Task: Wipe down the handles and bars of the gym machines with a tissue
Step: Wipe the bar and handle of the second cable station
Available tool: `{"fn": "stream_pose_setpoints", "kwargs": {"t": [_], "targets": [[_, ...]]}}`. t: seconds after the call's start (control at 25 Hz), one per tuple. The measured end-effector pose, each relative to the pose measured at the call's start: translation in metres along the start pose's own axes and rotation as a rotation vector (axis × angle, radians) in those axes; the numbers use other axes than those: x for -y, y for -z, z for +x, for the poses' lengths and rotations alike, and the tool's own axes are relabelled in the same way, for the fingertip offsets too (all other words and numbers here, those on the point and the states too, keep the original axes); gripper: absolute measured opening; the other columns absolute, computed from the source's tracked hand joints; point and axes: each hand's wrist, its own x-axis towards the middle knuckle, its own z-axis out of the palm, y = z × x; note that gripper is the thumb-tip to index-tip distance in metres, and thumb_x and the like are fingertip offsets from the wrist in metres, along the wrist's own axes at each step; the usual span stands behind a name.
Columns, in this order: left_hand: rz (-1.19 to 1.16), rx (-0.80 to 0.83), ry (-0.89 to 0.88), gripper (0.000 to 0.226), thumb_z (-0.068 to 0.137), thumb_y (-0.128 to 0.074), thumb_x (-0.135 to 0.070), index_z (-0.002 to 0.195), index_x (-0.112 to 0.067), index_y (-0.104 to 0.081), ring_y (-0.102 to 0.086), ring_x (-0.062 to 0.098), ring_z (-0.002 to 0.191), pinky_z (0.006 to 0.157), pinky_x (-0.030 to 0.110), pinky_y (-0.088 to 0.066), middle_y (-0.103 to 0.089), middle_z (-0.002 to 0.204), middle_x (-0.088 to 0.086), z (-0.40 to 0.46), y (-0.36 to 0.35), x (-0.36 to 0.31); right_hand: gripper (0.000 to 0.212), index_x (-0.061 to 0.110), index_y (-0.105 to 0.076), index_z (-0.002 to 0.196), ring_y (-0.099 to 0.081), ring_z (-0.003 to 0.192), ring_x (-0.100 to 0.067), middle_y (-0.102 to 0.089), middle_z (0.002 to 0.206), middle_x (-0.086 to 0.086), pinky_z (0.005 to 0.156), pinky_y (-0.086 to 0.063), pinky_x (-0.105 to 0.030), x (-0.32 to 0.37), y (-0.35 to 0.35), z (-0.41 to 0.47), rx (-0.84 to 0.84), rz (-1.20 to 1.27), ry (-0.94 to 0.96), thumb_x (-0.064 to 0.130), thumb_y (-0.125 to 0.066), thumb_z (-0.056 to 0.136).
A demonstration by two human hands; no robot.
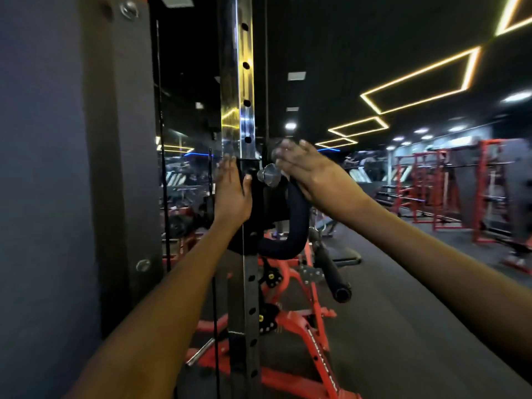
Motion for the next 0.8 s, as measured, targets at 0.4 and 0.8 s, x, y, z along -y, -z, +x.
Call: {"fn": "stream_pose_setpoints", "kwargs": {"t": [0.4,0.8], "targets": [[-0.214,-0.059,-0.181,0.063,0.100,-0.021,-0.036,0.152,-0.006,-0.004,0.001,0.020,0.149,0.121,0.037,-0.006,0.000,0.161,0.010,-0.013,-0.030,0.024,0.030,-0.001,-0.064,0.113,-0.057,0.116,-0.030,-0.063,0.119,-0.019,0.109,-0.033,-0.041,0.041,0.021,-0.020,0.250,-0.227,0.005,0.004,-0.054,0.085],[-0.210,-0.076,-0.174,0.058,0.099,-0.028,-0.020,0.152,-0.004,-0.008,0.004,0.009,0.146,0.120,0.028,-0.001,0.001,0.159,0.003,-0.021,-0.032,0.026,0.036,0.000,-0.056,0.124,-0.047,0.126,-0.026,-0.057,0.128,-0.017,0.111,-0.031,-0.041,0.068,0.007,-0.056,0.353,-0.166,0.012,-0.003,-0.048,0.089]]}}
